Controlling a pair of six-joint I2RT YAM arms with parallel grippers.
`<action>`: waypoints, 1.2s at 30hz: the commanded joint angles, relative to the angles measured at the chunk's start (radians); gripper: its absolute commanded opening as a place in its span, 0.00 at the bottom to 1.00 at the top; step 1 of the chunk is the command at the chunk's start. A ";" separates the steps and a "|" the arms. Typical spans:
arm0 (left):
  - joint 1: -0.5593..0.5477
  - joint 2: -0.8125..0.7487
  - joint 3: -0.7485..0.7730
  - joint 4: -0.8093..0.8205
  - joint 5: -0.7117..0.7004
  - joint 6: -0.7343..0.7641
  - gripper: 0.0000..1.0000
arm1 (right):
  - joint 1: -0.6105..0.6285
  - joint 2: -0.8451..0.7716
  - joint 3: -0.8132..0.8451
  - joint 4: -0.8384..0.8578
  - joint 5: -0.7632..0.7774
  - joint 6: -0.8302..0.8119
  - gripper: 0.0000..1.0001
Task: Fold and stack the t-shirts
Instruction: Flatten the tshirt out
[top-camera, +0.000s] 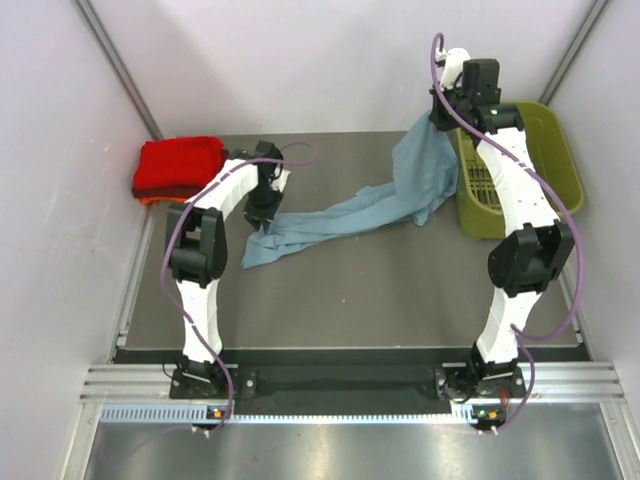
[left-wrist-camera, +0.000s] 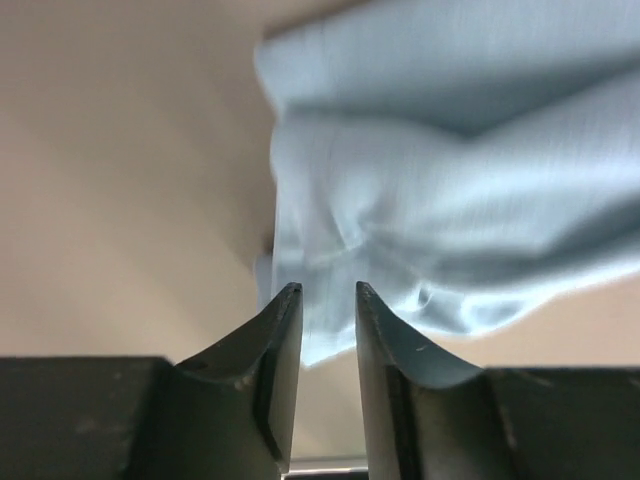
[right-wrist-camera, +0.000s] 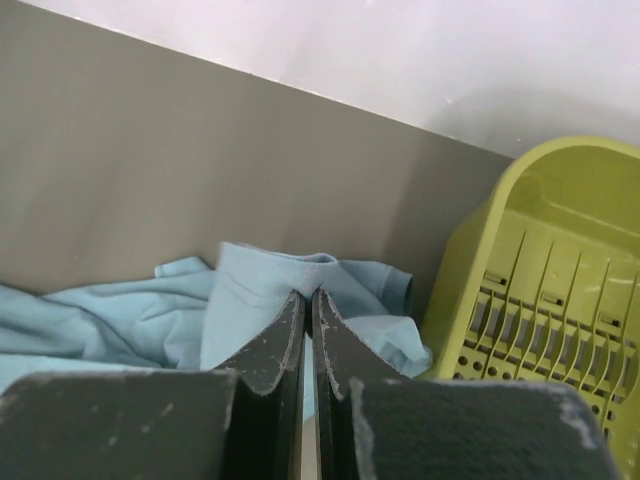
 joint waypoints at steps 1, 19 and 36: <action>0.002 -0.128 -0.090 0.006 -0.045 -0.004 0.34 | 0.007 -0.054 -0.004 0.045 0.020 -0.015 0.00; 0.013 0.004 0.045 0.018 0.033 -0.027 0.35 | 0.041 -0.031 0.007 0.048 0.037 -0.028 0.00; 0.034 0.048 0.080 0.021 0.039 -0.039 0.17 | 0.042 -0.037 -0.001 0.053 0.066 -0.050 0.00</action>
